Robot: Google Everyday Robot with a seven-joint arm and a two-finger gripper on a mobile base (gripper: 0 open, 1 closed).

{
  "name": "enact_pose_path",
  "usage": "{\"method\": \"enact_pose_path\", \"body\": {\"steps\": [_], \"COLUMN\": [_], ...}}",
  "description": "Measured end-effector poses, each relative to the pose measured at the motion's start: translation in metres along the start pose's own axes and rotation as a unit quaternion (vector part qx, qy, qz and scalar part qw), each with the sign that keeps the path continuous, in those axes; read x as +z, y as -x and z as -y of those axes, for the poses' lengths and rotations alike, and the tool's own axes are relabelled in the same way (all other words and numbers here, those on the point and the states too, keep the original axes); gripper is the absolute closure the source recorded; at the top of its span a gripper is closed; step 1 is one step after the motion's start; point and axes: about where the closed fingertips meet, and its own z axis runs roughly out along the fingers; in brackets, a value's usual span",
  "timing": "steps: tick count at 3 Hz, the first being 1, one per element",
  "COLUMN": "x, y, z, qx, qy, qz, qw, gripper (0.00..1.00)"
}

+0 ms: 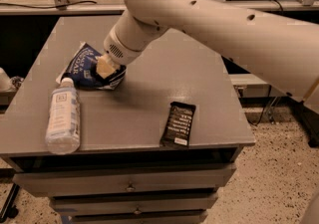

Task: Move blue chip bag near blue plastic bottle

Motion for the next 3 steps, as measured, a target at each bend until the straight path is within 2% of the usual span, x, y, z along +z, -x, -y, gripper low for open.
{"method": "enact_pose_path", "body": {"steps": [2, 3], "x": [-0.001, 0.001], "y": [0.001, -0.009], "z": [0.000, -0.006], "qx": [0.000, 0.009], "qy": [0.000, -0.003], "qz": [0.000, -0.010], "qw": [1.0000, 0.9999], "gripper": [0.37, 0.14]}}
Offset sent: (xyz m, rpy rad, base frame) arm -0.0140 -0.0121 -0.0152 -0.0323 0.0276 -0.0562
